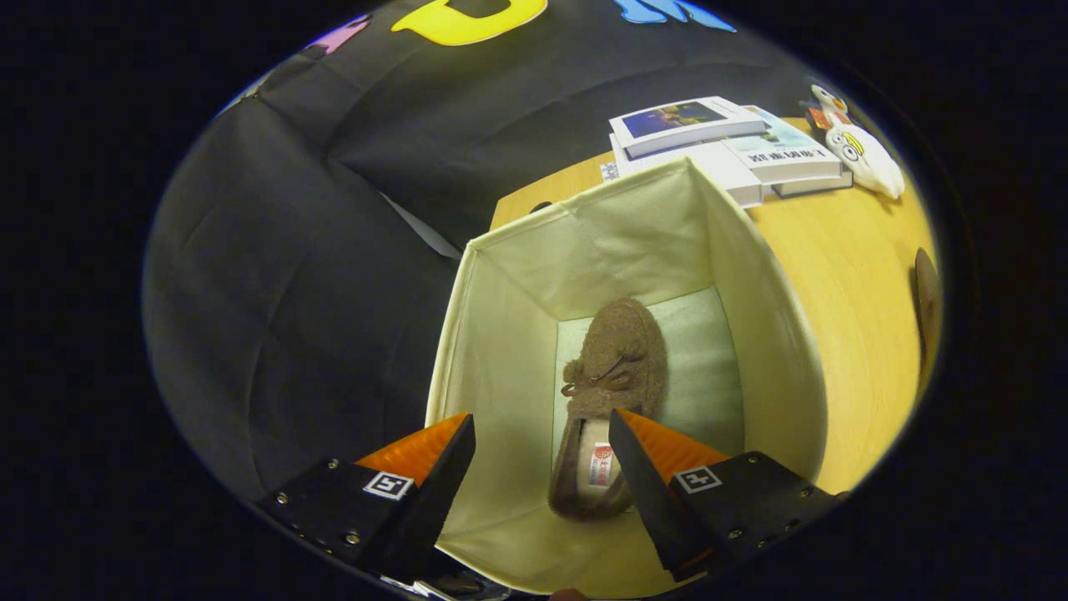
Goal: Open the storage box then place both shoes into the box .Put the left shoe in first, then the right shoe, with the right side of both shoes facing outward in a uniform manner.
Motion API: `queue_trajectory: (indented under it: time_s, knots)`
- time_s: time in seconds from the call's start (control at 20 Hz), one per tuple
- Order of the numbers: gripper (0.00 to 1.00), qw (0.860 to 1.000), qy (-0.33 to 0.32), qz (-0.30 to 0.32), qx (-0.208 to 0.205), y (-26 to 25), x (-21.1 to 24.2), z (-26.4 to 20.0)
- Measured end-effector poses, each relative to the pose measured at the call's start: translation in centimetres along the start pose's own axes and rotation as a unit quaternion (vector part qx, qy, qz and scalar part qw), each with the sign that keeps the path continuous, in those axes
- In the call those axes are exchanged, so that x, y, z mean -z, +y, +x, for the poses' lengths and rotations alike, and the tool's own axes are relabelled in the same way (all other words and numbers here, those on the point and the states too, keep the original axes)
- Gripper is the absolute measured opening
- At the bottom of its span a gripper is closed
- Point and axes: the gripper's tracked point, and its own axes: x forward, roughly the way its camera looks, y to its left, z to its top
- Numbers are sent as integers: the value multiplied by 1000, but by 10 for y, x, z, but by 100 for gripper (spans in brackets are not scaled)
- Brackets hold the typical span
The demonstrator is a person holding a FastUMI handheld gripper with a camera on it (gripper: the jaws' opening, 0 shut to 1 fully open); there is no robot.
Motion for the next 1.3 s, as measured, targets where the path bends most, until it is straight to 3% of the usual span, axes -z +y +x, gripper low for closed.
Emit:
queue_trajectory:
  time_s: [0.5, 0.75, 1.3]
  knots:
    - [98, 992, -81, -97, -26, -22, -56, -97]
    - [98, 985, -107, -133, 2, -66, -73, -134]
    - [98, 976, -133, -135, 110, -200, -83, -200]
